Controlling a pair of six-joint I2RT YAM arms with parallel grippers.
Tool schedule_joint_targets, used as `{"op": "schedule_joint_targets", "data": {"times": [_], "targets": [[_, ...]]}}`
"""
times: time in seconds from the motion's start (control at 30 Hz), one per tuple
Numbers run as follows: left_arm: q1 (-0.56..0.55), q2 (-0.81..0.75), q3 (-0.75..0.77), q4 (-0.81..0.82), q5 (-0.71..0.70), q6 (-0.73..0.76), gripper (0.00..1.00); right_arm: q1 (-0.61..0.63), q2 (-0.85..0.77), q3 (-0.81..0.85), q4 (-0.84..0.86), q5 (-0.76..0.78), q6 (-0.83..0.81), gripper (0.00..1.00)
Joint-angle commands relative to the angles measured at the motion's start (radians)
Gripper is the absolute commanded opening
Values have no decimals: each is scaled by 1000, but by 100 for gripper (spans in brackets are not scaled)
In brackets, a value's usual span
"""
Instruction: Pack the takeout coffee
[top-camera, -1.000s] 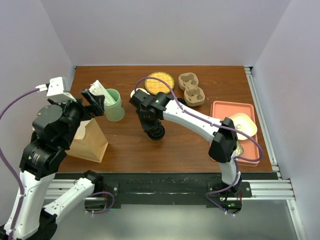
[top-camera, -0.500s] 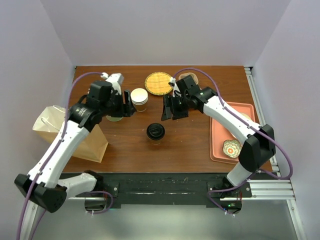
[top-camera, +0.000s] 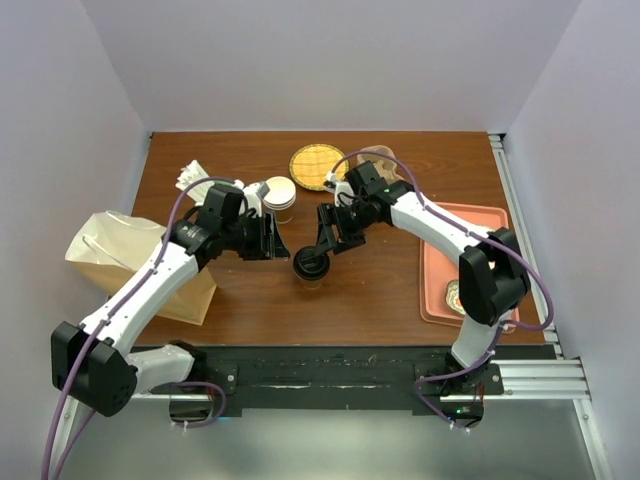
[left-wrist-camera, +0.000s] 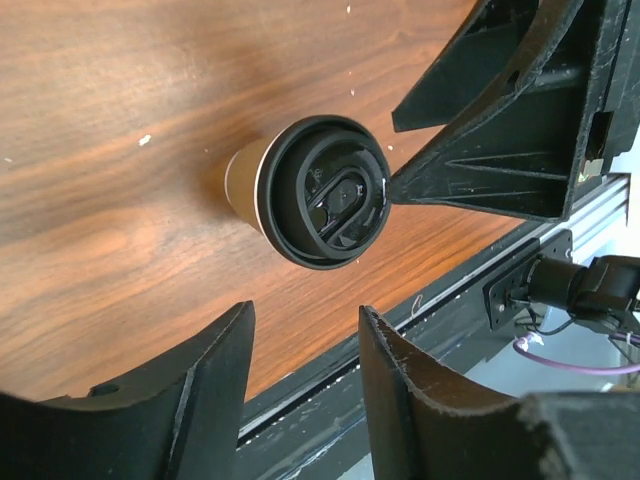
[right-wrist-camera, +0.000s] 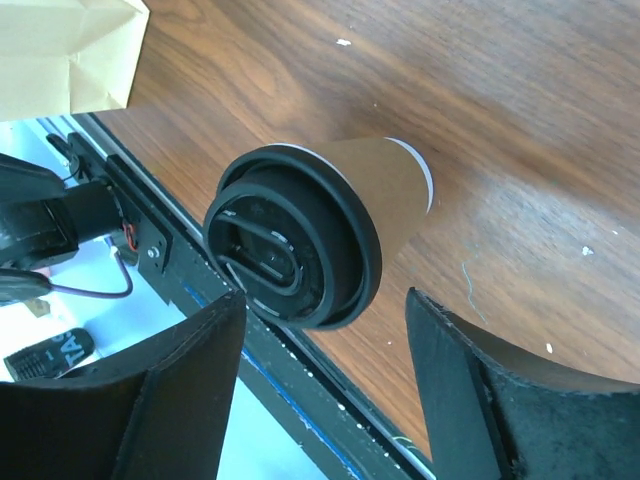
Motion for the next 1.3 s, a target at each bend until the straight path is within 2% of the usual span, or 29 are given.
{"op": "schedule_joint_targets", "data": {"times": [0.0, 0.43, 0.8, 1.1, 1.27], "targets": [[-2, 15, -35, 100, 48, -23, 49, -2, 14, -5, 51, -49, -19, 67], [-1, 99, -168, 237, 48, -20, 44, -1, 38, -61, 116, -54, 13, 58], [-2, 144, -171, 297, 55, -17, 45, 13, 51, -80, 131, -47, 24, 49], [-2, 184, -182, 335, 55, -10, 45, 15, 63, -90, 137, -37, 30, 47], [-2, 204, -185, 314, 19, -3, 34, 15, 64, -109, 144, -21, 27, 43]]}}
